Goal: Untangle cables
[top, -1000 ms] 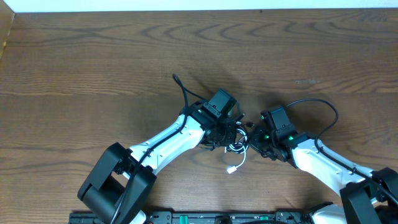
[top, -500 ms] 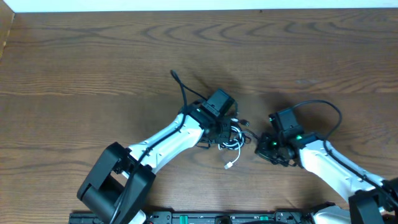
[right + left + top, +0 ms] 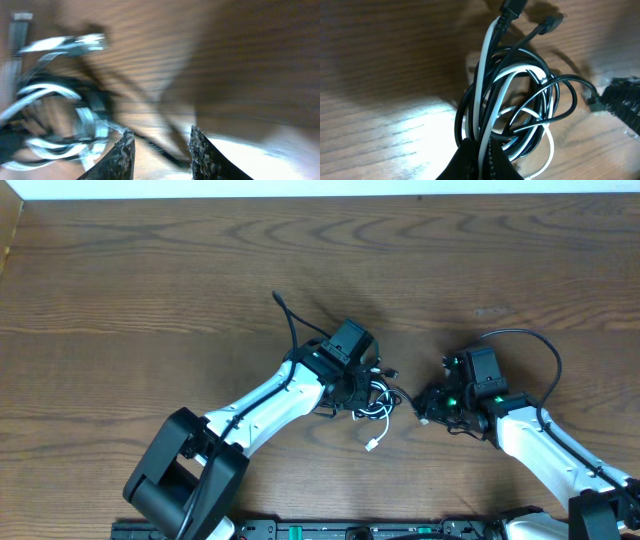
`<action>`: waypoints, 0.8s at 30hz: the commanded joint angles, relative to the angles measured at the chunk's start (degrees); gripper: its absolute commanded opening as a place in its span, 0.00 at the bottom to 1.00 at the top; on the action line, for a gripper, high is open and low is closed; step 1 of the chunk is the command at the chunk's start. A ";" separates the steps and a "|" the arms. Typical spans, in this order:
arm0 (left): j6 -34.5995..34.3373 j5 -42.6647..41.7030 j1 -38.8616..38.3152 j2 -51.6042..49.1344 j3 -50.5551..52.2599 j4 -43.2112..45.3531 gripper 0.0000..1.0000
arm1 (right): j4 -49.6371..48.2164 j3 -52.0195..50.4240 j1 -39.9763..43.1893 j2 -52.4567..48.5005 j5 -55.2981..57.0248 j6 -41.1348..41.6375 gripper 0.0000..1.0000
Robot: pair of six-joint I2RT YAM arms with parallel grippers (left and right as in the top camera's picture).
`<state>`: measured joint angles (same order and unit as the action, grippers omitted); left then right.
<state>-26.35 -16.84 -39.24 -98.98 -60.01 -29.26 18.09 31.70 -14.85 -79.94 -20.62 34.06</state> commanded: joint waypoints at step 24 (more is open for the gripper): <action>2.14 -4.22 -0.22 0.63 -0.22 1.70 0.07 | 2.75 3.13 1.90 0.22 -9.90 8.72 0.34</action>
<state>-25.19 -21.10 -39.33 -98.98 -60.01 -27.62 20.95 32.45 -13.26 -79.94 -30.79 42.57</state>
